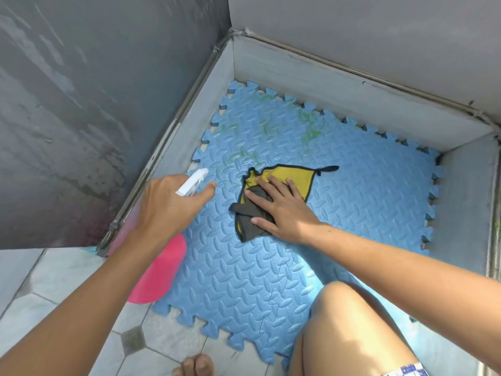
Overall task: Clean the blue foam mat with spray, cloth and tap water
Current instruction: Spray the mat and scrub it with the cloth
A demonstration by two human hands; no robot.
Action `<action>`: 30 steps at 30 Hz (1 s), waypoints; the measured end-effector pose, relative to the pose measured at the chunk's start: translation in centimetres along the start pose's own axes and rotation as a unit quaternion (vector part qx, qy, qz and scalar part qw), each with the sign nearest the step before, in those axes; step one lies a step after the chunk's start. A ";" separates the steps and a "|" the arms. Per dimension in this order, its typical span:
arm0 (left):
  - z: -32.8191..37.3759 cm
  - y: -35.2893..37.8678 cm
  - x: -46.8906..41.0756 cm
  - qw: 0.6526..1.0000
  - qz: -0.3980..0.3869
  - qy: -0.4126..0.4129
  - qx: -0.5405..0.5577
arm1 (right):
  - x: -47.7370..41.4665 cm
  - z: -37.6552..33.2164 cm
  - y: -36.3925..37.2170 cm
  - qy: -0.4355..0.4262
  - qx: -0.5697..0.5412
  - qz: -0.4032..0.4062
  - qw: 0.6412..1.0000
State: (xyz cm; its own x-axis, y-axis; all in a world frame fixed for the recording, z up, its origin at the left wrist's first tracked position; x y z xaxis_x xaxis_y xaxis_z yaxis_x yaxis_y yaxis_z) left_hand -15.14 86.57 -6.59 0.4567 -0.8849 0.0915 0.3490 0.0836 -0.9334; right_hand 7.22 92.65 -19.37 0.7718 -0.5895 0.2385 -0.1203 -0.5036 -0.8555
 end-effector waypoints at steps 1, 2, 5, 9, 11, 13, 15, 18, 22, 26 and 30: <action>-0.1 0.0 0.0 1.000 0.002 0.001 0.007 | -1.8 -0.6 -0.2 -0.016 0.005 -0.006 1.000; -0.3 0.1 0.0 1.000 0.004 0.000 0.015 | -3.7 -0.9 -0.5 -0.030 0.008 -0.007 1.000; -0.6 -0.1 -0.6 1.000 0.018 0.005 0.020 | -9.9 -0.1 -2.9 -0.019 0.007 0.012 1.000; -0.7 -0.3 -1.7 0.999 0.020 0.000 0.030 | -15.7 5.5 -7.9 0.167 -0.057 0.109 0.978; -0.5 -0.3 -2.1 0.999 0.019 -0.007 0.038 | -16.4 6.1 -8.0 0.243 -0.080 0.129 0.958; -0.1 -0.1 -2.7 0.999 0.014 -0.017 0.036 | -15.8 3.9 -6.6 0.209 -0.062 0.120 0.969; 0.7 0.2 -3.3 1.000 0.011 -0.013 0.024 | -13.1 0.6 -4.6 0.087 -0.030 0.090 0.992; 2.2 0.5 -4.5 0.999 0.009 0.001 0.038 | -6.8 -0.1 -2.3 -0.034 0.008 0.042 0.999; 3.6 0.8 -6.2 0.998 0.006 0.011 0.059 | -1.0 8.9 -5.4 0.104 0.011 0.115 0.988; 3.5 0.7 -6.9 0.997 0.017 0.023 0.066 | 0.2 15.7 -8.5 0.269 -0.003 0.175 0.947; 3.0 0.6 -6.5 0.998 0.024 0.021 0.048 | -6.1 15.2 -9.6 0.331 -0.033 0.207 0.920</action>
State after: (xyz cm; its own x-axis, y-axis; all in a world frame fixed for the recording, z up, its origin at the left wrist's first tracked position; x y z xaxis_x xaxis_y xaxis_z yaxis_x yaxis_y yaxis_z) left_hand -15.45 93.74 -6.70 0.4411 -0.8969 0.0309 0.4044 0.1680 -0.8990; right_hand 13.15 110.68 -19.61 0.1056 -0.9838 0.1450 -0.3719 -0.1743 -0.9118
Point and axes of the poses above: each hand's wrist, its own x-axis away from the middle knuckle, its own y-axis out of the palm, z = x × y, the point moved 8 cm from there along -x, towards the middle knuckle, and after that the axes turned 12 degrees about -x, right-handed, at the moved point
